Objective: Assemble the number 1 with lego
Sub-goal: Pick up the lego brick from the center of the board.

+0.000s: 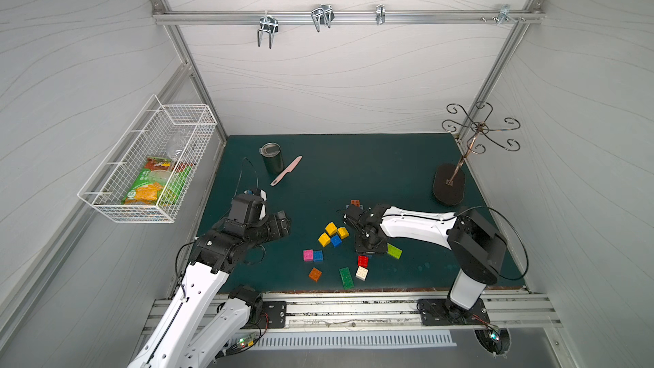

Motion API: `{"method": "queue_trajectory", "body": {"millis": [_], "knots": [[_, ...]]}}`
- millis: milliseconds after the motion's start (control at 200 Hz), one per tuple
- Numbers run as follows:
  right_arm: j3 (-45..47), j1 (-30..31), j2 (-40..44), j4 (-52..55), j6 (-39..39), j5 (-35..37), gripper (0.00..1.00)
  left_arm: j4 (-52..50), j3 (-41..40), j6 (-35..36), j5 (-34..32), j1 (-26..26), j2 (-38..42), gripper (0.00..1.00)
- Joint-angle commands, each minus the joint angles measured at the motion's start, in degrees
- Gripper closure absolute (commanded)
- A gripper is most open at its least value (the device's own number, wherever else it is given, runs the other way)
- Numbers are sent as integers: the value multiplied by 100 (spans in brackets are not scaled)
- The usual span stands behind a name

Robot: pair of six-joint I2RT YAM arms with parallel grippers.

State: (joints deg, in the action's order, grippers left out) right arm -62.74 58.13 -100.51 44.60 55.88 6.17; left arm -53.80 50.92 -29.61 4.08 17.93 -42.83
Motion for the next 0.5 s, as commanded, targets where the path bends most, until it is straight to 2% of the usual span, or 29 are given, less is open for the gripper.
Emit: {"method": "queue_trajectory", "body": {"millis": [0, 320, 495], "knots": [[-67, 26, -79, 232, 68, 110, 62, 98, 86, 16, 7, 17, 73, 13], [-80, -29, -187, 275, 47, 132, 75, 96, 83, 16, 8, 22, 99, 13], [-256, -112, -8, 453, -95, 206, 78, 89, 76, 1, 1, 18, 117, 13]]}}
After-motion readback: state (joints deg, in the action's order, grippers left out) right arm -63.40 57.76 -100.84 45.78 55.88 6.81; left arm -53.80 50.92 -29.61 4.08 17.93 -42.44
